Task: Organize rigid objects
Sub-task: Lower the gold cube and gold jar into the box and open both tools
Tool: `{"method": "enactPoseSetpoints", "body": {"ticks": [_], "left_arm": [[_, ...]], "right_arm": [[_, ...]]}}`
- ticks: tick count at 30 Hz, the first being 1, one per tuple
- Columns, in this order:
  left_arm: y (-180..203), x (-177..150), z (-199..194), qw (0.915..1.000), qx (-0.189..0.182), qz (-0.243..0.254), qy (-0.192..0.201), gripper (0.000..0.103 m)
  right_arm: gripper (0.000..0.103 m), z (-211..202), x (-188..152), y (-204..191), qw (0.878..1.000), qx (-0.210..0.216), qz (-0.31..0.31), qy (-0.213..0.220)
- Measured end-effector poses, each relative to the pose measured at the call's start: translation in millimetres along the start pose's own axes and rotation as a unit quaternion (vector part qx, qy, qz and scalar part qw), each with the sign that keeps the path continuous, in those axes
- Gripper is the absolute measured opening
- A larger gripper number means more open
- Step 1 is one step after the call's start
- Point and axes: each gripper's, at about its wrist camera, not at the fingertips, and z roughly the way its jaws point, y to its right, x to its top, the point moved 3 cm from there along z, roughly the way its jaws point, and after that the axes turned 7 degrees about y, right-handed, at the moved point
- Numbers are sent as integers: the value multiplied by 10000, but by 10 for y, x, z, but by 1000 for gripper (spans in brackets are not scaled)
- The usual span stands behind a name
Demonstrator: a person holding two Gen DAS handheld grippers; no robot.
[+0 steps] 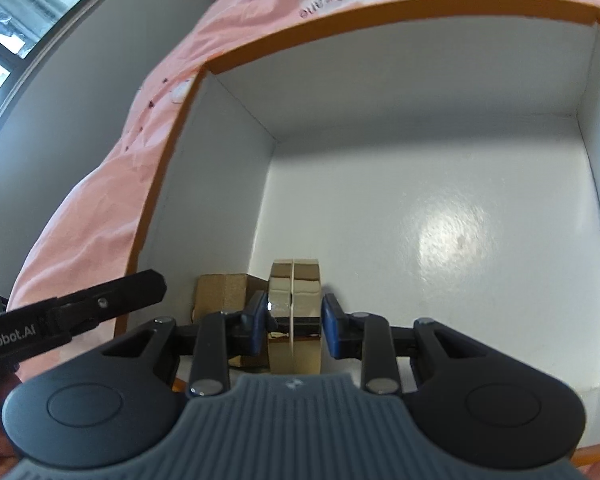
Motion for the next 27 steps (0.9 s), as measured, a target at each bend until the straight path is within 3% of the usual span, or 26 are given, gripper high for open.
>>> {"method": "enactPoseSetpoints", "body": {"ticks": [7,12,19,24,27], "left_arm": [[4,12,10,10000,24,-35,-34,21],[-3,10,16,10000,30,-46,-52,21],[13,-1,11,9999,63,113,-10,21],[144,1,-188,9971,190,643,348,21],[229,-18,-393,9924,196,999,686,21]], "right_arm": [[38,6,46,98,9965,-716,-367,-205],[30,109,-10,141,9957,-695,-345,-498],[31,146,-26,79,9948,-731,-510,-491],[31,-104,-23,14,9950,-725,-669,-170],[40,-349,-28,-96,9938,-653,-876,204]]}}
